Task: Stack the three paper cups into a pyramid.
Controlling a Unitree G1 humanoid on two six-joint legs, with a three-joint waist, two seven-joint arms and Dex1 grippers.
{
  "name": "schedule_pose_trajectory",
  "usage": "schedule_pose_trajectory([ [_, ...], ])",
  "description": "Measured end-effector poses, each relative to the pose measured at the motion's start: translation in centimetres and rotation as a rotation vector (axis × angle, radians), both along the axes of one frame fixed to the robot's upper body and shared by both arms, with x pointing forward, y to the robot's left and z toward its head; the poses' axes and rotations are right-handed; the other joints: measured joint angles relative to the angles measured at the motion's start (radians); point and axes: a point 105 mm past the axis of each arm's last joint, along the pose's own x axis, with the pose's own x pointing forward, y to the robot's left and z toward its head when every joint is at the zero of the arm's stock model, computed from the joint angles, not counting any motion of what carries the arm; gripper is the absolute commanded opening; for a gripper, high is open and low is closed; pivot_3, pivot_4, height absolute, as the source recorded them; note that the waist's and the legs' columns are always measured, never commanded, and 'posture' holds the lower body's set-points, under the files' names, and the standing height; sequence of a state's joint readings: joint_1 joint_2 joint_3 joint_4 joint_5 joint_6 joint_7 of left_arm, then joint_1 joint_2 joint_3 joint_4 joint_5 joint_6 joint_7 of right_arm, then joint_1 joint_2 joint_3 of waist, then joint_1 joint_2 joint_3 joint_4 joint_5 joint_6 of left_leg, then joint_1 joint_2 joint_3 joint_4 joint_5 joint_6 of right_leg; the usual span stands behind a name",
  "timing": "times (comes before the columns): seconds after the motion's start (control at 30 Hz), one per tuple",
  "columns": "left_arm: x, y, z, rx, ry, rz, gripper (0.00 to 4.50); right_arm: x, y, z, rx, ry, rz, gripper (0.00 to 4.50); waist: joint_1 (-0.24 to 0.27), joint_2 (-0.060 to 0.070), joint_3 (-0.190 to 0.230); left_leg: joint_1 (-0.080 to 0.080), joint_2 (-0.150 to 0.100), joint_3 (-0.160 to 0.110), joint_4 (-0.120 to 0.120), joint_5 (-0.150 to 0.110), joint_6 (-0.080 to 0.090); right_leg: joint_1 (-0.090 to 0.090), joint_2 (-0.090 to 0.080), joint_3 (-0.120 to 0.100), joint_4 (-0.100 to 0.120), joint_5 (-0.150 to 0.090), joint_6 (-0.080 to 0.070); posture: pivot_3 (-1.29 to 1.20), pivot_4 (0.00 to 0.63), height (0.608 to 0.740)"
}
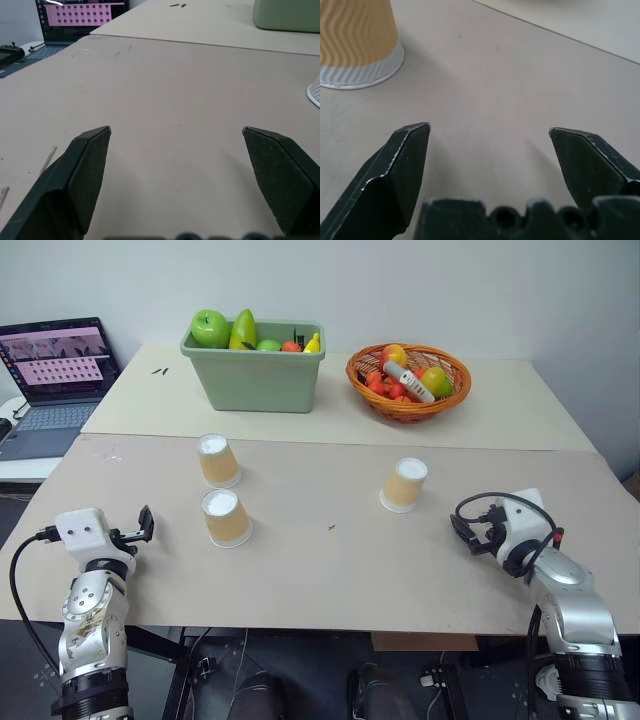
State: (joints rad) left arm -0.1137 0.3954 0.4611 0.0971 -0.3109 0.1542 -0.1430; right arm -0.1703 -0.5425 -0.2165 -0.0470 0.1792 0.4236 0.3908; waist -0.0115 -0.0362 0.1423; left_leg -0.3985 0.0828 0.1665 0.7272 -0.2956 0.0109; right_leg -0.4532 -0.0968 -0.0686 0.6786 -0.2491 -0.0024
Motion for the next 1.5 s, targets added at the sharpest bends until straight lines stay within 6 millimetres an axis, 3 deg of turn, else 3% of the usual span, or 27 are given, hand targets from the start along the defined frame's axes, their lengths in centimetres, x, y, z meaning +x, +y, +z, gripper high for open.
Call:
schedule_pose_trajectory([
  [0.2,0.7,-0.8,0.2,-0.006,-0.013,-0.051,4.50,0.3,-0.9,0.3,-0.021,0.014,-0.032,4.47,0.000,0.000,0.000,0.000,-0.001,0.001,0.000,0.000,0.000,0.000,-0.001,0.000,0.000,0.000,0.000,0.00,0.150,0.708],
  [0.27,0.7,-0.8,0.2,-0.002,-0.013,-0.065,4.50,0.7,-0.9,3.1,0.019,-0.016,0.019,4.47,-0.002,0.001,0.001,0.000,0.000,0.001,0.000,0.000,0.000,-0.001,0.000,0.001,0.001,0.000,0.000,0.00,0.150,0.708],
  [0.37,0.4,-0.8,-0.1,0.004,-0.001,-0.079,4.50,0.6,1.9,11.1,0.096,-0.171,0.227,4.47,-0.011,0.001,0.001,0.000,0.001,-0.001,-0.001,0.000,0.000,-0.002,0.003,0.002,0.001,0.000,0.000,0.00,0.150,0.708],
  [0.4,0.3,-0.8,-0.2,0.004,0.003,-0.083,4.50,-0.1,3.8,14.1,0.116,-0.228,0.349,4.47,-0.010,0.001,0.001,0.000,0.002,-0.002,-0.002,0.000,0.000,-0.002,0.003,0.001,0.000,0.000,0.000,0.00,0.150,0.708],
  [0.47,0.2,-0.8,-0.3,0.008,0.008,-0.091,4.50,-2.2,7.8,17.4,0.130,-0.258,0.610,4.47,-0.004,0.001,0.000,0.000,0.002,-0.003,-0.002,0.000,0.001,-0.001,0.003,0.000,-0.001,0.000,-0.001,0.00,0.150,0.708],
  [0.53,0.1,-0.7,-0.2,0.015,0.011,-0.094,4.50,-4.4,11.2,18.4,0.138,-0.230,0.842,4.47,-0.002,-0.001,0.000,0.000,0.001,-0.003,-0.002,-0.001,0.002,0.000,0.002,0.000,-0.002,0.000,-0.001,0.00,0.150,0.708],
  [0.63,0.1,-0.7,0.2,0.029,0.011,-0.106,4.50,-6.2,16.0,18.4,0.140,-0.153,1.138,4.47,-0.001,-0.001,0.000,0.000,0.001,-0.002,0.000,-0.003,0.006,0.000,-0.001,0.000,-0.003,0.001,0.000,0.00,0.150,0.708],
  [0.7,0.1,-1.5,0.5,0.035,0.013,-0.156,4.50,-6.3,19.0,16.2,0.085,-0.055,1.263,4.47,0.000,-0.002,-0.001,-0.001,0.000,-0.002,0.000,-0.003,0.006,0.001,-0.002,-0.002,-0.003,0.001,0.000,0.00,0.150,0.708],
  [0.77,0.0,-2.7,0.4,0.037,0.030,-0.230,4.50,-5.8,20.3,13.9,0.046,0.028,1.292,4.47,0.003,-0.003,-0.002,-0.002,0.000,-0.001,0.001,-0.003,0.006,0.001,-0.003,-0.002,-0.004,0.001,0.001,0.00,0.150,0.708],
  [0.87,-1.3,-5.0,0.0,0.079,0.100,-0.414,4.50,-4.9,21.1,11.7,-0.006,0.078,1.299,4.47,0.004,-0.003,-0.001,-0.006,-0.002,0.000,0.001,-0.003,0.006,-0.003,-0.003,-0.003,-0.006,0.002,0.002,0.00,0.150,0.708],
  [0.97,-3.2,-6.8,0.4,0.155,0.182,-0.624,4.50,-3.9,21.2,11.5,-0.015,0.048,1.287,4.47,0.000,-0.003,-0.001,-0.007,0.000,0.001,0.001,-0.003,0.006,-0.004,-0.002,-0.004,-0.007,0.001,0.002,0.00,0.150,0.708],
  [1.13,-4.3,-8.5,2.0,0.228,0.240,-0.848,4.50,-3.0,21.4,11.2,-0.020,0.024,1.262,4.47,0.001,-0.001,0.000,-0.006,0.000,0.002,0.001,-0.003,0.004,-0.003,-0.002,-0.005,-0.007,0.001,0.002,0.00,0.150,0.708],
  [1.33,-2.0,-11.1,4.4,0.287,0.208,-1.027,4.50,-2.7,21.4,11.0,-0.025,0.009,1.239,4.47,0.008,-0.001,0.000,-0.006,-0.001,0.003,0.001,-0.003,0.004,-0.003,-0.001,-0.005,-0.006,0.001,0.002,0.00,0.150,0.708],
  [1.5,0.3,-12.5,4.3,0.311,0.212,-1.109,4.50,-2.4,21.0,11.3,-0.018,-0.016,1.202,4.47,0.004,-0.001,0.000,-0.008,-0.001,0.006,0.001,-0.003,0.004,-0.004,0.000,-0.005,-0.007,0.001,0.002,0.00,0.150,0.708],
])
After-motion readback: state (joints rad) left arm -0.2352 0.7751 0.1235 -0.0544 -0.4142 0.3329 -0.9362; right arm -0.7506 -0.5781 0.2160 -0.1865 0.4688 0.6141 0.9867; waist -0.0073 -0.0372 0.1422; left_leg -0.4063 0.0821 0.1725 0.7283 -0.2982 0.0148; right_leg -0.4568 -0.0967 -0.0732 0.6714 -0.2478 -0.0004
